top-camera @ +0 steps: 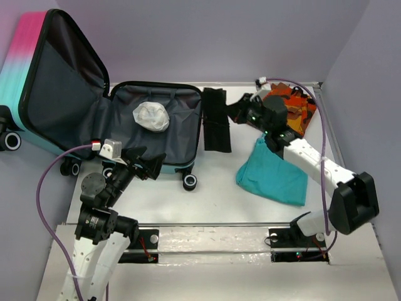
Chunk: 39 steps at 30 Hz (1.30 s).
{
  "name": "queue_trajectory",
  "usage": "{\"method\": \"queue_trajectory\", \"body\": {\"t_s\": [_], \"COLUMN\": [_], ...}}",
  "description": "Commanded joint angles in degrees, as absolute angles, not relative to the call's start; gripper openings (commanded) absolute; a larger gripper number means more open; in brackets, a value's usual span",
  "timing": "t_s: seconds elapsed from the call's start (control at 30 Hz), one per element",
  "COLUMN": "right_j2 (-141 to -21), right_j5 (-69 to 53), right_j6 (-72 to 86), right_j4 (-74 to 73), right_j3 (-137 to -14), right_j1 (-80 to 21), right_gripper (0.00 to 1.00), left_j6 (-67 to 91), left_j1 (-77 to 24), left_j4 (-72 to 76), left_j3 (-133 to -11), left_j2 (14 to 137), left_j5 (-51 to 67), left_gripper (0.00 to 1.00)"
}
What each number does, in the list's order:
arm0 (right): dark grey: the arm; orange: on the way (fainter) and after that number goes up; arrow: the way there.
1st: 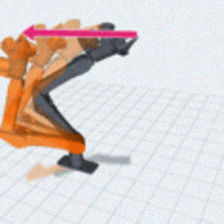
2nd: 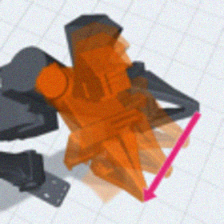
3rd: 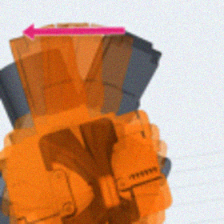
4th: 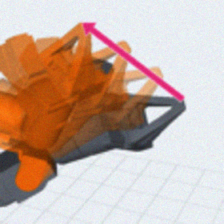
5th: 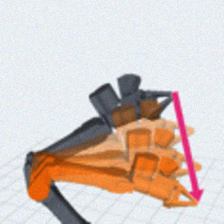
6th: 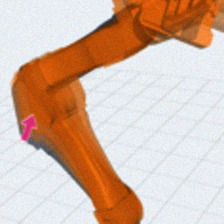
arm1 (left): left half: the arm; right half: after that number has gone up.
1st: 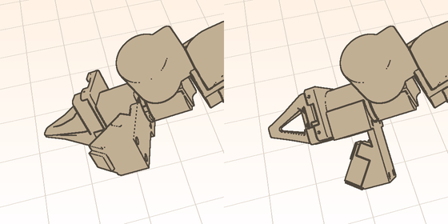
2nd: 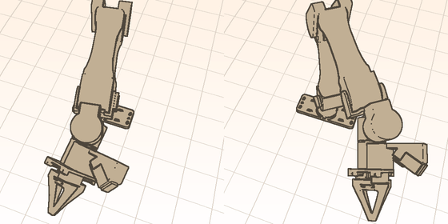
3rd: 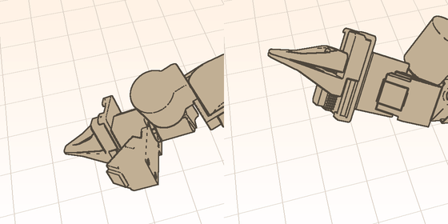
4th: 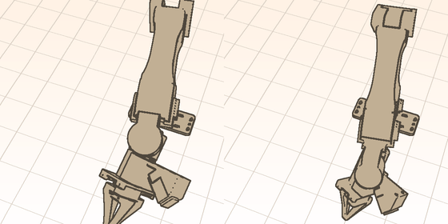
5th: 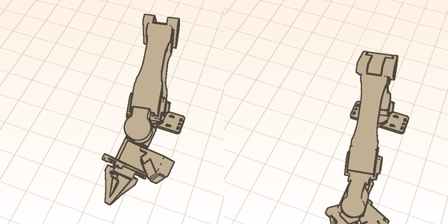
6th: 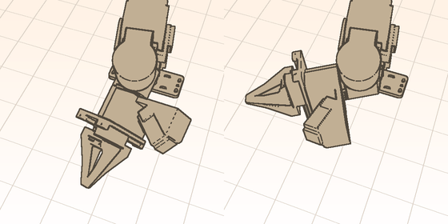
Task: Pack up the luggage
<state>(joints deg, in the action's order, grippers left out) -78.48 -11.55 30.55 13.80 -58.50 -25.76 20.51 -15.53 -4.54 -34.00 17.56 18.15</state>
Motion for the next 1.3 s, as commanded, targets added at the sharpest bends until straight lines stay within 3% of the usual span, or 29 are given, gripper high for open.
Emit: {"method": "queue_trajectory", "body": {"t_s": [0.0, 0.17, 0.2, 0.23, 0.27, 0.33, 0.43, 0.6, 0.77, 0.83, 0.97, 1.0, 1.03, 1.17, 1.27], "right_j2": [-87.51, -106.20, -108.52, -110.02, -110.21, -107.77, -100.04, -83.97, -62.96, -58.12, -49.23, -46.61, -45.45, -40.88, -38.59], "right_j5": [-11.60, -15.01, -16.94, -18.70, -18.55, -15.58, -11.17, -6.16, 8.85, 14.81, 22.84, 23.72, 24.60, 25.58, 25.23], "right_j6": [33.66, 37.70, 38.40, 38.32, 37.89, 35.61, 33.58, 29.55, 23.56, 21.89, 21.71, 21.71, 21.62, 20.74, 20.30], "right_j4": [20.13, 19.96, 18.82, 16.46, 16.00, 15.56, 15.20, 15.03, 6.26, 1.35, -5.44, -6.32, -8.07, -11.95, -14.23], "right_j3": [-75.44, -94.10, -97.18, -99.38, -99.49, -95.91, -85.98, -65.45, -53.72, -50.38, -47.73, -47.20, -47.11, -48.34, -48.87], "right_j1": [-32.51, -38.40, -39.19, -39.20, -39.20, -39.20, -35.88, -30.77, -27.60, -26.89, -26.28, -26.28, -26.28, -25.75, -25.75], "right_gripper": [0.07, 0.09, 0.36, 0.54, 0.79, 0.87, 0.85, 0.75, 0.74, 0.74, 0.73, 0.73, 0.73, 0.73, 0.73], "left_j6": [20.74, 20.74, 20.66, 20.65, 20.57, 20.65, 20.74, 23.71, 33.47, 34.54, 32.97, 30.96, 30.33, 30.85, 30.50], "left_j1": [-14.77, -14.50, -14.33, -14.33, -14.33, -14.24, -14.24, -14.33, -17.65, -23.43, -48.29, -57.30, -60.18, -64.94, -66.00], "left_j4": [-2.64, -2.46, -2.55, -2.55, -2.64, -2.55, -2.46, 1.29, 11.41, 14.83, 17.75, 17.67, 16.10, 15.47, 15.65], "left_j3": [-34.10, -34.10, -34.10, -34.10, -34.10, -34.10, -34.01, -33.49, -31.91, -31.82, -35.84, -39.60, -41.81, -48.77, -52.55], "left_j2": [18.02, 17.84, 17.75, 17.75, 17.67, 17.58, 17.93, 20.99, 28.11, 31.01, 45.05, 53.61, 58.40, 80.01, 88.64], "left_j5": [18.72, 18.46, 18.46, 18.46, 18.37, 18.28, 18.54, 21.52, 28.57, 21.50, 0.92, -4.52, -10.66, -14.22, -16.16], "left_gripper": [0.99, 0.99, 0.99, 0.99, 0.99, 0.99, 0.97, 0.85, 0.79, 0.79, 0.80, 0.80, 0.81, 0.81, 0.81]}}
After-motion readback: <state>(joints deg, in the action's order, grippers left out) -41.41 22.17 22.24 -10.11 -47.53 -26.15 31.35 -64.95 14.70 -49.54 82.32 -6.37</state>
